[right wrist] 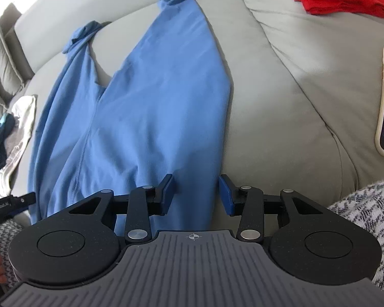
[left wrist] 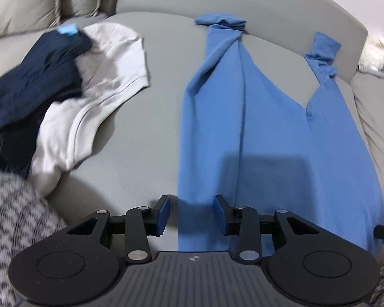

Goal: Fold clothes

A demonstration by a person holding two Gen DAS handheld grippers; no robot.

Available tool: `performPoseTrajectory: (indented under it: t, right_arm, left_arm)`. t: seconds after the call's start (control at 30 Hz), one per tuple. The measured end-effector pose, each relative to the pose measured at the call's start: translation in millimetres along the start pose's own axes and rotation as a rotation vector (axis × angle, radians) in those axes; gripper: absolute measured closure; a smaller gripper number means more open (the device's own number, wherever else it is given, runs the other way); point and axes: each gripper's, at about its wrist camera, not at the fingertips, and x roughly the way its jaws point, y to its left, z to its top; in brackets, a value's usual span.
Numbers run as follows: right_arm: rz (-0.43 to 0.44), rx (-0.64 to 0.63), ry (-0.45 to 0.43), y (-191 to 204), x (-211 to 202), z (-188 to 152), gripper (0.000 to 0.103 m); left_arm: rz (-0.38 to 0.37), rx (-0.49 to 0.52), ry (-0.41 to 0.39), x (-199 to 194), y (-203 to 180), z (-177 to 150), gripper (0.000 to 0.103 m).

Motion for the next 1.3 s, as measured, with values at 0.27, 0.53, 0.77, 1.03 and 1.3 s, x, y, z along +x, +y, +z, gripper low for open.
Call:
performPoseTrajectory:
  t: [0.27,0.53,0.77,1.03,1.3]
  right_arm:
    - [0.025,0.019,0.008,-20.0,20.2,3.1,0.066]
    - [-0.061,-0.064,-0.013,-9.0,-6.6,8.3,0.100]
    - [-0.119,-0.037,0.045,-12.5,6.7,9.4,0.087]
    - [-0.038,-0.026,-0.013,-17.7,-19.8,2.4,0.049]
    - [-0.024,0.011,0.049,-16.6,13.0,0.2,0.076]
  left_arm:
    - [-0.027,-0.037,0.033,10.7,10.4,5.9,0.071]
    - [0.093,-0.014,0.031,-16.0,11.6,12.1,0.101]
    - [0.171,0.080,0.094,-5.3,-2.9,11.4,0.065]
    - [0.076,0.057,0.097,-7.5,-6.2,-4.9,0.047]
    - [0.000,0.047,0.147,4.2,-6.5,-4.2,0.100]
